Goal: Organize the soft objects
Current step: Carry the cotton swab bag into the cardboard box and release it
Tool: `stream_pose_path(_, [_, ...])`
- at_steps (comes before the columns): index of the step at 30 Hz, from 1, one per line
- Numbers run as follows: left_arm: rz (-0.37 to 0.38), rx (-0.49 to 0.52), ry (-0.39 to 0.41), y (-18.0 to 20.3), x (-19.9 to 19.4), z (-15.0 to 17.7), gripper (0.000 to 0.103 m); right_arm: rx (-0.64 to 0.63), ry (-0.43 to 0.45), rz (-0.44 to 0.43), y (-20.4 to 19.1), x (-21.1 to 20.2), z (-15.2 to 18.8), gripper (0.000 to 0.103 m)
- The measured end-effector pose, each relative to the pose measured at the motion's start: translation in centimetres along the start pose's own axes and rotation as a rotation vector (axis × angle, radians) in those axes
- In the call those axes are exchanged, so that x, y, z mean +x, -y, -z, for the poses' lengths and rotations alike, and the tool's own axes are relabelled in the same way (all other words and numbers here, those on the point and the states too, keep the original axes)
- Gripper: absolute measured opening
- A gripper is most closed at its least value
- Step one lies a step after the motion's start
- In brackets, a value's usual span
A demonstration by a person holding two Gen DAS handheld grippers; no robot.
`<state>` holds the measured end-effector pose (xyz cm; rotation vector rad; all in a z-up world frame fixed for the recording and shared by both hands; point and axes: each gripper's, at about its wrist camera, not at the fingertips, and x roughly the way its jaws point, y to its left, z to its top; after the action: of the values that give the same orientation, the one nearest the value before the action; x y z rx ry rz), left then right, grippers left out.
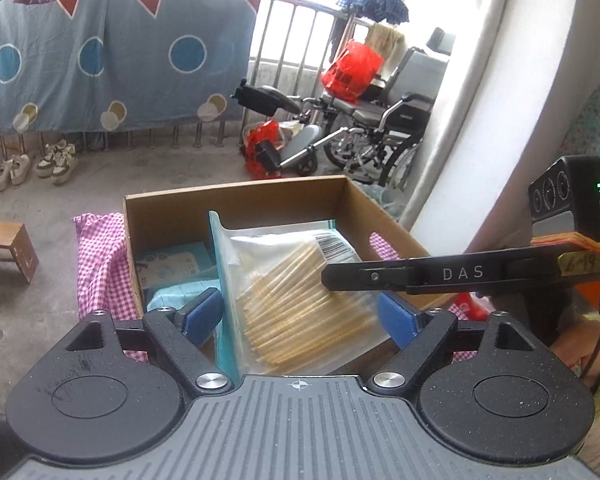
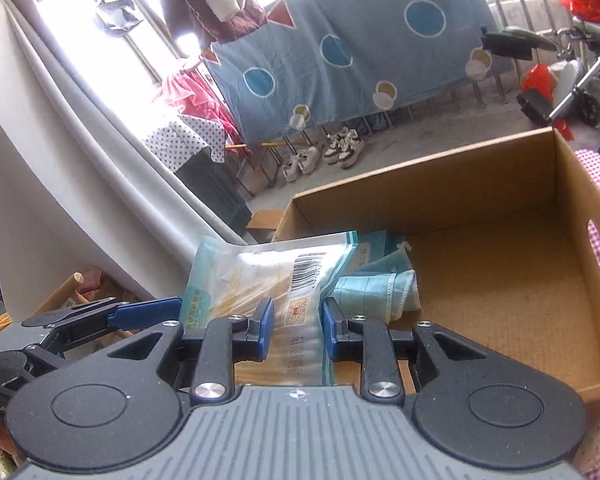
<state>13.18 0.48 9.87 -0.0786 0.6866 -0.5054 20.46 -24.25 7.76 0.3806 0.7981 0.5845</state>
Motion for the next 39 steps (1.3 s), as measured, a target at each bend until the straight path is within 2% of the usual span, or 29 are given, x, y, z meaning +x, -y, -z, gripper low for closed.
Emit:
stream_pose_path(5, [-0.063, -0.007, -0.097, -1.5, 4.4, -0.2, 0.086, 0.05, -0.147, 0.015, 3.2, 4.8, -1.0, 0.028])
stream_pose_path(8, [-0.105, -0.018, -0.181, -2.4, 6.9, 0.2, 0.09, 0.074, -0.269, 0.02, 5.0, 7.8, -0.9, 0.027])
stream_pose_path(10, [-0.114, -0.018, -0.224, -2.8, 7.8, 0.6, 0.096, 0.087, -0.365, 0.023, 6.0, 9.8, -0.5, 0.028])
stream_pose_path(15, [-0.129, 0.001, -0.244, -3.3, 7.4, 1.3, 0.096, 0.112, -0.486, 0.073, 7.3, 12.0, 0.3, 0.03])
stream_pose_path(18, [-0.125, -0.013, -0.211, -3.5, 5.9, 1.1, 0.099, 0.118, -0.504, 0.086, 7.5, 12.2, -0.3, 0.033])
stream_pose_path(19, [-0.123, -0.019, -0.192, -3.6, 5.3, 1.1, 0.1, 0.119, -0.511, 0.094, 7.6, 12.4, -0.5, 0.041])
stream_pose_path(20, [-0.122, -0.027, -0.171, -3.6, 4.7, 1.1, 0.101, 0.119, -0.521, 0.098, 7.7, 12.6, -0.8, 0.055])
stream_pose_path(22, [-0.126, -0.042, -0.12, -3.9, 3.2, 1.5, 0.102, 0.116, -0.54, 0.121, 7.9, 13.2, -1.3, 0.064])
stream_pose_path(25, [-0.138, -0.075, -0.056, -4.7, 1.1, 2.7, 0.102, 0.112, -0.603, 0.155, 8.1, 15.3, -1.6, 0.064])
stream_pose_path(28, [-0.154, -0.117, -0.028, -5.8, -0.3, 4.1, 0.102, 0.132, -0.672, 0.176, 8.2, 17.5, -1.3, 0.064])
stream_pose_path(31, [-0.183, -0.183, 0.05, -7.2, -1.6, 6.0, 0.102, 0.143, -0.742, 0.14, 7.6, 19.4, -0.4, 0.065])
stream_pose_path(33, [-0.17, -0.245, 0.072, -8.5, -2.2, 7.1, 0.102, 0.142, -0.743, 0.122, 6.9, 19.8, -0.1, 0.068])
stream_pose_path(36, [-0.139, -0.343, 0.058, -10.2, -2.6, 8.1, 0.102, 0.115, -0.737, 0.121, 5.8, 20.2, 0.0, 0.068])
stream_pose_path(39, [-0.139, -0.379, 0.068, -10.8, -3.1, 8.6, 0.102, 0.097, -0.741, 0.135, 5.1, 20.7, 0.3, 0.068])
